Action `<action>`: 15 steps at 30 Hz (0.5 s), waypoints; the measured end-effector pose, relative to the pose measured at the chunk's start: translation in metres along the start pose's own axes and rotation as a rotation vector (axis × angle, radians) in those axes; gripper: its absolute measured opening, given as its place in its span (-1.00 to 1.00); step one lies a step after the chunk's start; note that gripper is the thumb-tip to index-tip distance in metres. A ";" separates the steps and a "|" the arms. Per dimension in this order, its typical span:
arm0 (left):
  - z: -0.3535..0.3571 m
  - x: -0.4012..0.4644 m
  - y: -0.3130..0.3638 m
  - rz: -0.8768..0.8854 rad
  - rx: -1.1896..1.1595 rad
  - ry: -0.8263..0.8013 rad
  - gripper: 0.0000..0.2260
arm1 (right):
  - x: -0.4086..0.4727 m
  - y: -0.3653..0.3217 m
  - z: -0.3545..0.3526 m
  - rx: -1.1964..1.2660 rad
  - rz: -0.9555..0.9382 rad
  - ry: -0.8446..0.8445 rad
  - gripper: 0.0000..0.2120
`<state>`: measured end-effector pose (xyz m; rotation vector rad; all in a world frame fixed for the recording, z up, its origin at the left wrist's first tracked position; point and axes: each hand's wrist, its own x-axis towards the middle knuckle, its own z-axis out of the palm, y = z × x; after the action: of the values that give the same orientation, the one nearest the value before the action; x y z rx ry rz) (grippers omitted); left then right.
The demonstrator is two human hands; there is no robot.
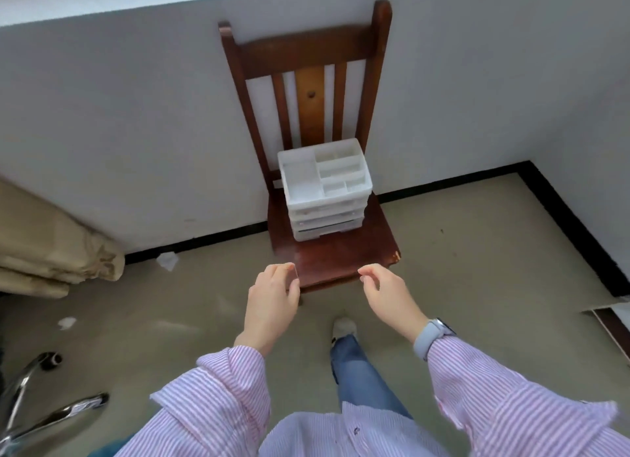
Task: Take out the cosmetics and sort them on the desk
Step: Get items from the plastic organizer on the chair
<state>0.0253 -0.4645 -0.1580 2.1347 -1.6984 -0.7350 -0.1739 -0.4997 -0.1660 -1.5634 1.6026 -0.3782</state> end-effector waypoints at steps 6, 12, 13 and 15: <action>0.034 0.131 0.021 -0.035 0.049 -0.042 -0.59 | 0.149 0.000 -0.013 0.560 0.410 -0.045 -0.72; 0.068 0.208 -0.009 -0.021 0.275 -0.075 -0.48 | 0.247 0.018 0.020 1.067 0.696 -0.144 -0.63; 0.073 0.216 -0.014 -0.012 0.301 -0.083 -0.47 | 0.259 0.022 0.028 1.113 0.722 -0.145 -0.62; 0.084 0.228 -0.024 0.030 0.329 -0.095 -0.47 | 0.279 0.028 0.042 1.214 0.767 -0.133 -0.65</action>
<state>0.0340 -0.6735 -0.2843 2.3119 -2.0162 -0.5901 -0.1247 -0.7387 -0.3095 -0.0413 1.2867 -0.6174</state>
